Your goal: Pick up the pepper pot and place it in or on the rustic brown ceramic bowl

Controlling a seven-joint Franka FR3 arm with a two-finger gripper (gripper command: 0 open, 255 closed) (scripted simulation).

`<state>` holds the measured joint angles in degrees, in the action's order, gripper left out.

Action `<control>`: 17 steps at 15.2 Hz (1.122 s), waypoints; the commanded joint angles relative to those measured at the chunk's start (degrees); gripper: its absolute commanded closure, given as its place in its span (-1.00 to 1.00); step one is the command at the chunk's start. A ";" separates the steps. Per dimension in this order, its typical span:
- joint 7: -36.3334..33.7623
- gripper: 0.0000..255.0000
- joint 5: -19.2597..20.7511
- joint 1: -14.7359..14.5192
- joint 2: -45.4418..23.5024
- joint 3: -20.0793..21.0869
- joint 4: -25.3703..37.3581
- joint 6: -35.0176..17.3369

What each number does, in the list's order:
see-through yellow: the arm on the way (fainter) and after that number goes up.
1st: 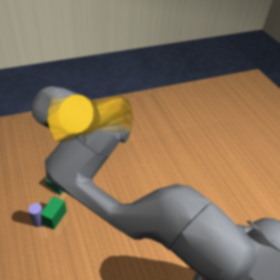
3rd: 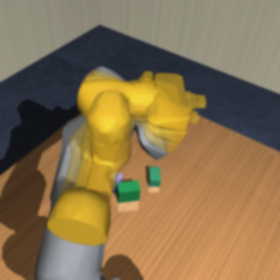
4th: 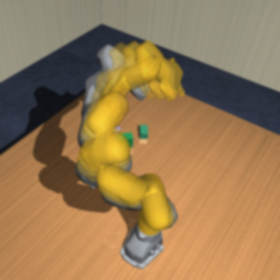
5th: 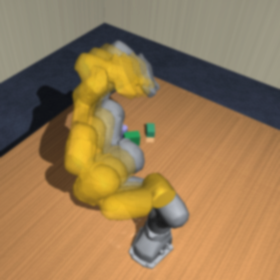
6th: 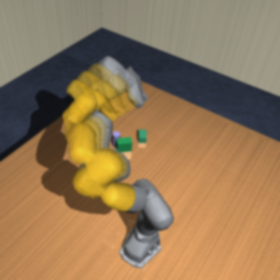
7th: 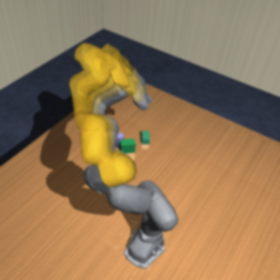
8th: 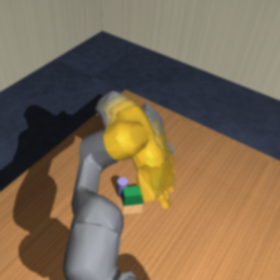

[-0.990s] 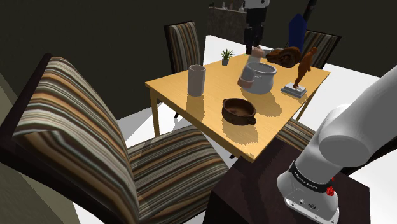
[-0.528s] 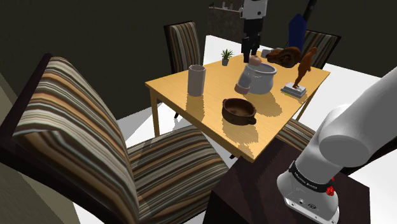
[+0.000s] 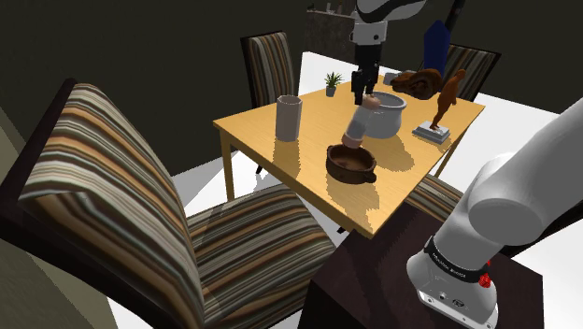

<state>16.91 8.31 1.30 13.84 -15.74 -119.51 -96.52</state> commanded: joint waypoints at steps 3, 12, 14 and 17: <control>-0.18 1.00 0.03 0.06 -0.45 -0.19 -2.73 -3.20; -0.37 1.00 0.06 0.15 -1.37 -0.48 -6.29 -7.66; -0.37 1.00 0.06 0.15 -1.37 -0.48 -6.29 -7.66; -0.37 -1.00 0.06 0.14 -1.37 -0.48 -6.29 -7.66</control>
<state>16.54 8.37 1.45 12.48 -16.23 -125.81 -104.18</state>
